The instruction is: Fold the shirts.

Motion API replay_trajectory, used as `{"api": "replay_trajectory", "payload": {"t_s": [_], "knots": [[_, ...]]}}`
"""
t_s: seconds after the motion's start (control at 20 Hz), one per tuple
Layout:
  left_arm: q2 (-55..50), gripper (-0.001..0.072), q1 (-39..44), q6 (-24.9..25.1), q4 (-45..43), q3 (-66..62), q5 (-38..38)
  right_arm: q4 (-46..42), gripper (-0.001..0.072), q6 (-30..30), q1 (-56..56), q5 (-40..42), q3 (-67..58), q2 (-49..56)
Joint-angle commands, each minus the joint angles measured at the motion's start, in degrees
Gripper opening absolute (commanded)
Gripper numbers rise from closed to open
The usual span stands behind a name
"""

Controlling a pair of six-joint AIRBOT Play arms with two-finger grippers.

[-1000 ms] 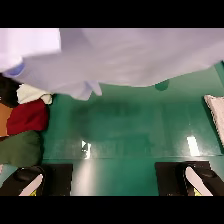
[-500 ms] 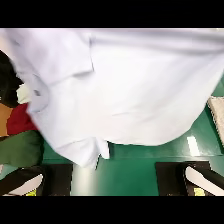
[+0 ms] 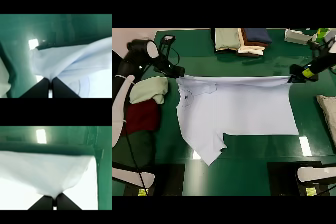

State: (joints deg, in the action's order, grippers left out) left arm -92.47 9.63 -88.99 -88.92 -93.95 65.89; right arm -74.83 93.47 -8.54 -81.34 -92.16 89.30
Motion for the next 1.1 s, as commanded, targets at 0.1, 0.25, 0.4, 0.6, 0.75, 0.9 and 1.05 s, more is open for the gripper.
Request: {"api": "replay_trajectory", "payload": {"t_s": [0.1, 0.25, 0.4, 0.6, 0.75, 0.9, 1.05], "knots": [[-2.91, 0.0025, -1.11, 1.11, 4.96, -2.05, 1.86, 0.04, 0.0020, -2.71, 0.24, -1.46, -9.09, 7.74], [-2.86, 0.0025, -1.09, 4.85, 14.08, -0.85, 9.90, -3.82, 0.0020, -5.14, -0.37, -5.73, -9.64, 7.74], [-2.89, 0.0025, -0.61, 4.96, 16.63, 3.74, 11.04, -7.04, 0.0020, -5.14, -0.83, -6.51, -5.51, 7.69], [-2.89, 0.0025, -0.02, 4.96, 16.87, 11.58, 9.44, -7.76, 0.0020, -5.11, -0.83, -6.34, 1.70, 7.67], [-2.89, 0.0026, -0.02, 4.94, 17.40, 13.64, 9.73, -7.76, 0.0022, -5.11, -0.74, -5.66, 3.74, 7.67], [-2.64, 0.0081, -0.04, 3.30, 17.20, 13.62, 10.78, -7.45, 0.0372, -5.07, -0.76, -5.40, 3.61, 6.80], [1.97, 0.0375, -0.09, 0.96, 13.75, 13.64, 10.86, -7.74, 0.0441, -5.75, -1.46, -4.83, 3.65, 2.23]]}}
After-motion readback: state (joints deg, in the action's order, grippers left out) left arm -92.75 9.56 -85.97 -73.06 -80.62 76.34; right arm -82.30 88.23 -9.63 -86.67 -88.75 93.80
